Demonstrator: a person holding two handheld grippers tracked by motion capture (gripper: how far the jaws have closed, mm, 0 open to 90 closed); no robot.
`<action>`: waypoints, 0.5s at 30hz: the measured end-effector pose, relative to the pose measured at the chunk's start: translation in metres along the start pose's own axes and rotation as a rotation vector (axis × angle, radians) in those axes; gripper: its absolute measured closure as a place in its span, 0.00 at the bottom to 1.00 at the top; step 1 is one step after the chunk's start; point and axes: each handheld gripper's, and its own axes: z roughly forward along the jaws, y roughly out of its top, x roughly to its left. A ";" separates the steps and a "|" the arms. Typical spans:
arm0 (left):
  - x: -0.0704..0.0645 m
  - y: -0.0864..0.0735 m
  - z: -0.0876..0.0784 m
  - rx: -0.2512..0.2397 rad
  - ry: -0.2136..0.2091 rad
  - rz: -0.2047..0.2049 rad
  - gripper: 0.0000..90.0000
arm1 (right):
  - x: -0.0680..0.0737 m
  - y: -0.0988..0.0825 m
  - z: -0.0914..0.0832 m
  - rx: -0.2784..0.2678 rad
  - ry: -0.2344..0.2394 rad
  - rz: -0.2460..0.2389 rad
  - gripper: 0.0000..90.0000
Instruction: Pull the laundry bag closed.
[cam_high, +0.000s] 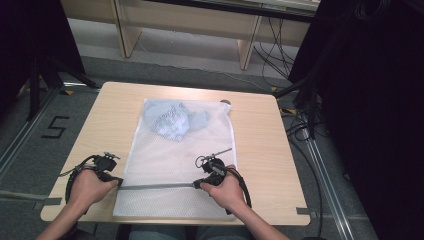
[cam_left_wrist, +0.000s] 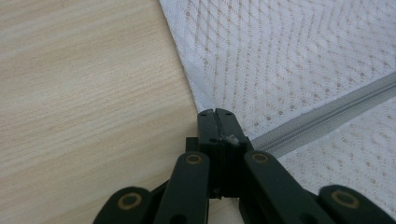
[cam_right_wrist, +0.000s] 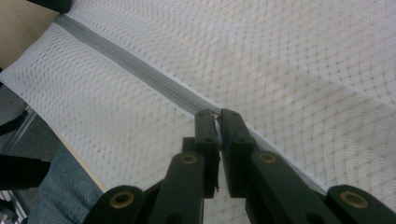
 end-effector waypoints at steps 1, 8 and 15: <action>0.000 0.000 0.000 -0.001 0.001 0.000 1.00 | -0.001 0.000 0.000 -0.003 -0.003 -0.005 0.97; -0.001 0.000 0.000 -0.006 0.001 -0.005 1.00 | -0.003 -0.001 -0.002 -0.007 -0.013 -0.009 0.97; 0.000 0.000 0.000 -0.001 0.001 0.001 1.00 | -0.005 -0.001 -0.004 -0.004 -0.016 0.003 0.97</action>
